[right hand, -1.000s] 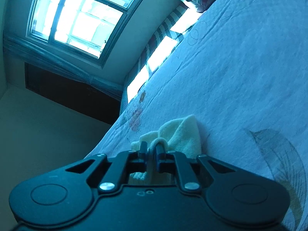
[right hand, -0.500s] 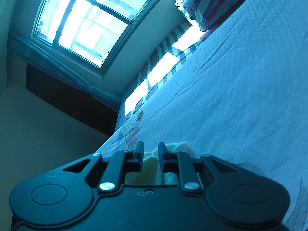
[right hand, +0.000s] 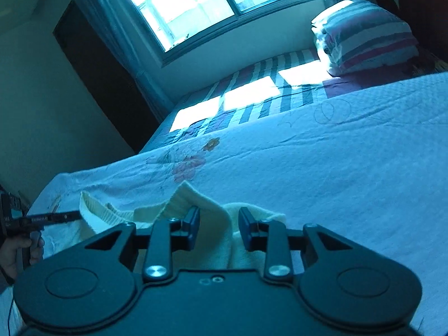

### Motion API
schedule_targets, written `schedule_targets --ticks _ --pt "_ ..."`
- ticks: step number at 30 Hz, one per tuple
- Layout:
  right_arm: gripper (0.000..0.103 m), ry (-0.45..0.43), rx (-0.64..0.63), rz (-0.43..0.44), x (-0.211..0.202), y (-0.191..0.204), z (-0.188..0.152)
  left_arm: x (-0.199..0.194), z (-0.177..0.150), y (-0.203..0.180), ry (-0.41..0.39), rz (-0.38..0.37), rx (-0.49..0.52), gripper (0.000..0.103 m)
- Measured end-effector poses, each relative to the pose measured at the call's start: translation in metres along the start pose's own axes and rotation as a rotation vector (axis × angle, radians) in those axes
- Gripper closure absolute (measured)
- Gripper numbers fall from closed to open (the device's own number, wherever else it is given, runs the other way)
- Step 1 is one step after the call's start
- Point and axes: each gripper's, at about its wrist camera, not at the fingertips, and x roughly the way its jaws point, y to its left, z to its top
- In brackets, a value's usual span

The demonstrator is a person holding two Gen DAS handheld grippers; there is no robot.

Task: Fold small clothes
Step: 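Lay the folded hem down and open both grippers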

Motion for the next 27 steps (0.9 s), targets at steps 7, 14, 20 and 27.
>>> schedule_targets --ticks 7,14,20,27 --pt "0.067 0.003 -0.019 0.043 0.000 -0.002 0.003 0.007 0.000 -0.008 0.008 -0.068 0.054 0.050" --pt "0.098 0.080 -0.108 -0.016 0.027 0.013 0.001 0.022 0.000 -0.024 0.064 -0.074 0.120 0.094" --pt "0.099 -0.017 -0.078 -0.052 0.004 0.015 0.001 0.008 -0.007 -0.019 -0.030 -0.028 0.088 0.096" --pt "0.079 0.013 -0.085 -0.187 0.012 0.014 -0.005 -0.017 -0.012 -0.027 -0.131 0.129 0.092 0.050"
